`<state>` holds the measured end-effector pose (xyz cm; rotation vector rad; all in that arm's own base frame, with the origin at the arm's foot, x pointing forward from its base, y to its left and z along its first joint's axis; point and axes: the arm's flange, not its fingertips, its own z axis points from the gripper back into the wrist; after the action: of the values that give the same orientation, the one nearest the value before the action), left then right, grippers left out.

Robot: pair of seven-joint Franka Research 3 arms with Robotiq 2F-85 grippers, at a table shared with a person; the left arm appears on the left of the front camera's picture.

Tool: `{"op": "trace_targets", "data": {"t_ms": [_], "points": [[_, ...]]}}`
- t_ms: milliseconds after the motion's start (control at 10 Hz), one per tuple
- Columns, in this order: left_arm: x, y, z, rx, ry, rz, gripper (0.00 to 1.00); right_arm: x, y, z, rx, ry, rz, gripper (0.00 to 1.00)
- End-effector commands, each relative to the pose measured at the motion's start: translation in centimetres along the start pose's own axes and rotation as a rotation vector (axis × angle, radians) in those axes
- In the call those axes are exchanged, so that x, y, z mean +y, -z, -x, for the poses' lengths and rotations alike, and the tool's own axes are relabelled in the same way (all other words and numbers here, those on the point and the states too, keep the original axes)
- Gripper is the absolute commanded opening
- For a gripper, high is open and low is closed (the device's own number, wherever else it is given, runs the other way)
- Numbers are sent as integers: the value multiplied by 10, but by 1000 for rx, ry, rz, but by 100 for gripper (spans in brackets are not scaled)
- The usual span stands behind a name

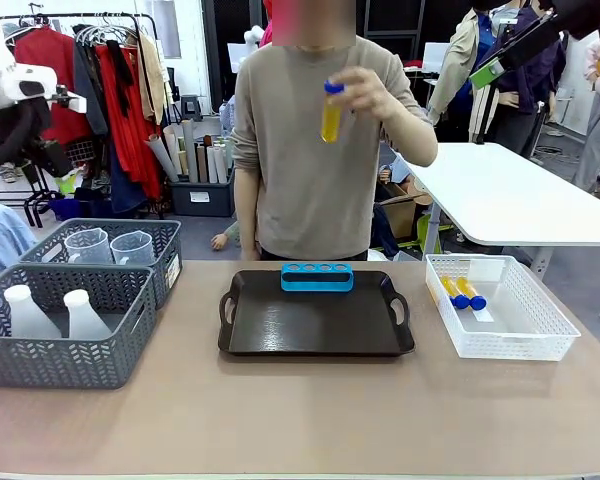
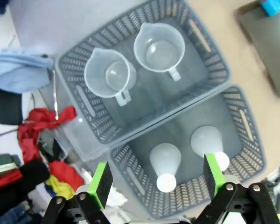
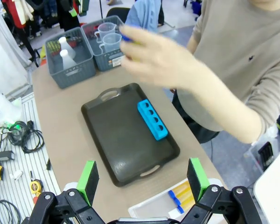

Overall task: Prepare the laboratory tools.
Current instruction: Pick up one Large Measuring Cup and place it on the Handle tray.

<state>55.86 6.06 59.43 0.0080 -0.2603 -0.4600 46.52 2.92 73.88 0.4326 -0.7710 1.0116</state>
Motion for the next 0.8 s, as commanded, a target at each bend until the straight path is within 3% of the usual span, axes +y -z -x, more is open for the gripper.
{"op": "trace_targets", "data": {"t_ms": [0,100,200,500,600,700], "points": [[-11,11,14,19,-96,-30,100,1,0,0,1,-4,1,100],[-17,6,11,-15,-52,26,100,1,0,0,1,-4,1,100],[0,10,5,11,-51,-4,100,1,0,0,1,-4,1,100],[-5,13,6,11,-59,5,100,1,0,0,1,-4,1,100],[7,30,6,18,-2,-24,100,1,0,0,1,-4,1,100],[17,55,5,47,-71,-31,100,1,0,0,1,-4,1,100]]}}
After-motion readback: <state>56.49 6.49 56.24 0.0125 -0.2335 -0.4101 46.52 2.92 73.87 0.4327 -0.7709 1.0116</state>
